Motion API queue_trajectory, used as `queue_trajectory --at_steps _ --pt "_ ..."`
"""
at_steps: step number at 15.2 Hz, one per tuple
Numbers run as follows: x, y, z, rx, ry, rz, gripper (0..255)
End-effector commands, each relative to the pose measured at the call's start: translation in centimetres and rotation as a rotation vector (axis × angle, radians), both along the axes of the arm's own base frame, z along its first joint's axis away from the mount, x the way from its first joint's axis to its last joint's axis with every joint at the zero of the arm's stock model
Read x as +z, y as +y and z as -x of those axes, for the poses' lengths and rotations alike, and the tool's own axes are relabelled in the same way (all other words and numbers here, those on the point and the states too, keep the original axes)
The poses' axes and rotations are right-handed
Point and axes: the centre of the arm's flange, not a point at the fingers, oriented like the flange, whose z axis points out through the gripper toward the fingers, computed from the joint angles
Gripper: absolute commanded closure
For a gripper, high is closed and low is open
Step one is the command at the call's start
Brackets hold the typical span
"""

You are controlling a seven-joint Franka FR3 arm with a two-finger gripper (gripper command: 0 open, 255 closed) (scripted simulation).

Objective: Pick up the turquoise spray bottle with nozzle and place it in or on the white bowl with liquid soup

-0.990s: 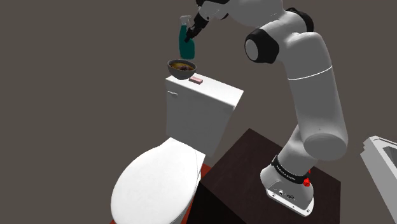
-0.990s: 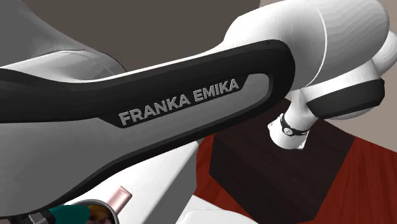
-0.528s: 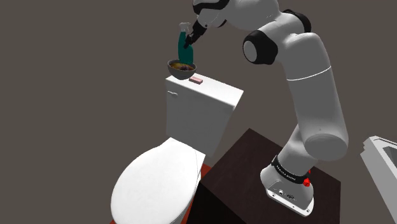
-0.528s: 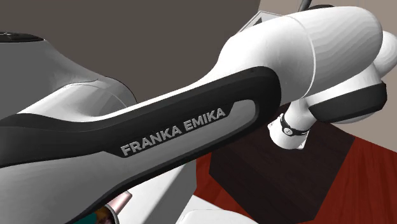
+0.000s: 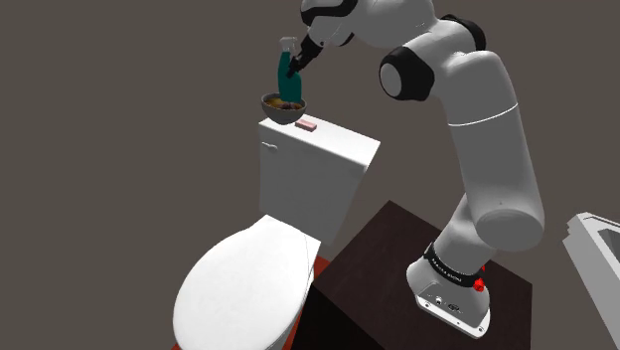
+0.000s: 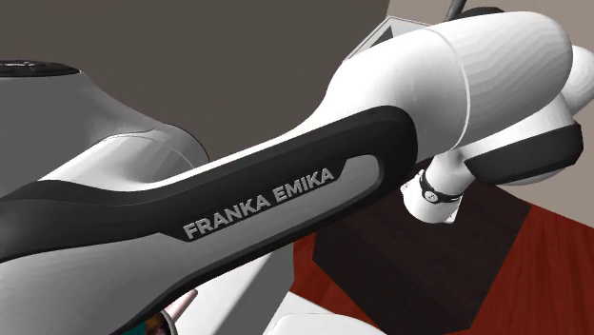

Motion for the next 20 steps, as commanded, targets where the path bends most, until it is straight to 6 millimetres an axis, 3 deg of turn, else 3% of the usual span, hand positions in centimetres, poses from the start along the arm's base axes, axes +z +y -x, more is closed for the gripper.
queue_trajectory --at_steps 1,2,3,8,12,20 --pt "-0.7 0.0 0.0 0.0 0.014 -0.002 255" --pt "-0.7 0.0 0.0 0.0 0.014 -0.002 255" --pt "-0.9 0.0 0.0 0.0 0.014 -0.002 0" --pt "-0.7 0.0 0.0 0.0 0.014 -0.002 0" --pt "3.6 -0.6 2.4 0.0 0.014 -0.002 0" --pt "3.6 -0.6 2.4 0.0 0.014 -0.002 0"
